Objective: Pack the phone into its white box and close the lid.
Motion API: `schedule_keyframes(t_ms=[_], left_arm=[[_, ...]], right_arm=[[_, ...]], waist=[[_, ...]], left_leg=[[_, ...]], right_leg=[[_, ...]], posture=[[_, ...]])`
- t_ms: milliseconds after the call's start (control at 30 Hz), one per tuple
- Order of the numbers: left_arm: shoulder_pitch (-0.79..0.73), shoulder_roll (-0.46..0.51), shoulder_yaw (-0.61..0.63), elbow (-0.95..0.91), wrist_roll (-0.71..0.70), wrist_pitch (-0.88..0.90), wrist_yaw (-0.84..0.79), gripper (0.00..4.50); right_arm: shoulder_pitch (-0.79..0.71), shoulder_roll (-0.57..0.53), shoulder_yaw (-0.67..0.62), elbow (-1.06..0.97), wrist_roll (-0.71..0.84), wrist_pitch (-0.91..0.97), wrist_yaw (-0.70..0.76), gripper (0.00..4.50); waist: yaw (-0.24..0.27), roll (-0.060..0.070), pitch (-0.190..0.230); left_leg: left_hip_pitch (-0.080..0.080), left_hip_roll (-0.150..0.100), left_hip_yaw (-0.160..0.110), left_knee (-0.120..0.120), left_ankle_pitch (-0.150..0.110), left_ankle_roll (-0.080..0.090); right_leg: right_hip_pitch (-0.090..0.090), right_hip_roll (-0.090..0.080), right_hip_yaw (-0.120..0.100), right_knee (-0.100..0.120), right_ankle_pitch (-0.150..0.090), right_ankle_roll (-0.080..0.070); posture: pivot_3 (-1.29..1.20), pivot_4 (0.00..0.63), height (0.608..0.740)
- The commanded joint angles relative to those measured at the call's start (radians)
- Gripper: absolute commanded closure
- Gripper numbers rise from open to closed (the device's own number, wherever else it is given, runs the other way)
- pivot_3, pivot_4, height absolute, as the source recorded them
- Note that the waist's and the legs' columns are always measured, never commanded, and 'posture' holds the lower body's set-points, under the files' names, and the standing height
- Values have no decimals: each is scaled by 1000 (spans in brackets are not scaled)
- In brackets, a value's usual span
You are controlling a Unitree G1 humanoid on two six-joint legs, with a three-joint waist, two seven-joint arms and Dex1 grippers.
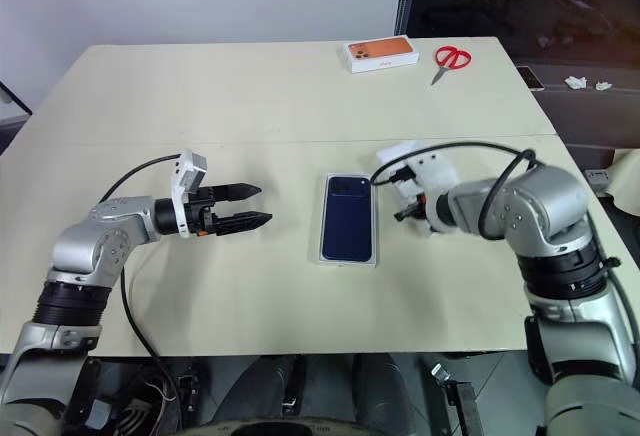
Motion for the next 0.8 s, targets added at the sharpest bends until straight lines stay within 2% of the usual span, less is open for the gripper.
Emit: schedule_keyframes(t_ms=[33, 100, 267, 333, 400, 500, 567, 667, 700, 800], left_arm=[[-17, 8, 11, -14, -11, -2, -4, 0], [-20, 8, 12, -9, -9, -5, -5, 0], [-27, 9, 14, -1, -10, -7, -7, 0], [-32, 9, 15, 1, -11, -5, -6, 0], [-45, 1, 24, 8, -27, 20, 3, 0], [-52, -6, 29, 8, -30, 20, 10, 0], [-54, -8, 32, 10, -28, 17, 20, 0], [-58, -9, 47, 14, -47, 28, 23, 0], [-60, -8, 52, 13, -56, 37, 26, 0], [-62, -2, 79, 2, -88, 64, 34, 0]], right_arm=[[-42, 6, -33, 11, -69, -118, 63, 4421], [-44, 52, -89, 15, -48, -130, 101, 4421], [-35, 291, -358, -18, 125, -169, 156, 4421], [-4, 334, -373, -61, 136, -223, 176, 4421], [58, 371, -349, -150, 157, -323, 255, 4421], [103, 389, -320, -185, 148, -328, 235, 4421], [131, 447, -388, -120, 342, -235, 225, 4421], [170, 505, -430, -56, 508, -161, 170, 4421], [179, 512, -428, -49, 545, -154, 153, 4421], [217, 590, -417, 47, 810, -235, -20, 4421]], waist=[[0, 0, 0], [-1, 0, 0], [-11, 0, 0], [-12, 0, 0], [-10, 0, 0], [-17, 0, 0], [-20, 0, 0], [-21, 0, 0], [-21, 0, 0], [-22, 1, 0]], left_leg=[[0, 0, 0, 0, 0, 0], [0, 0, 0, 0, 0, 0], [0, 1, 0, -1, 0, 0], [0, 1, 0, -1, 0, 0], [0, 0, 0, 0, 0, 0], [0, 0, 0, 0, 0, 1], [1, 0, 0, 0, 0, 0], [1, 2, 0, -1, 0, 0], [1, 2, 0, -1, 0, 0], [1, 2, 0, -1, 0, 0]], right_leg=[[0, 0, 0, 0, 0, 0], [0, 0, 0, 0, 0, 0], [0, 1, 0, 0, 0, 0], [0, 1, 0, 0, 0, 0], [0, 0, 0, 0, 0, 0], [0, 0, 0, 0, 0, 0], [0, 1, 0, 1, 0, 0], [0, 2, 1, 1, 0, 0], [0, 2, 1, 1, 0, 0], [0, 2, 1, 1, 0, 0]], posture=[[0, 150, 740], [0, 150, 740], [0, 150, 740], [0, 150, 740], [0, 150, 740], [0, 150, 740], [0, 150, 740], [0, 150, 740], [0, 150, 740], [0, 150, 740]])
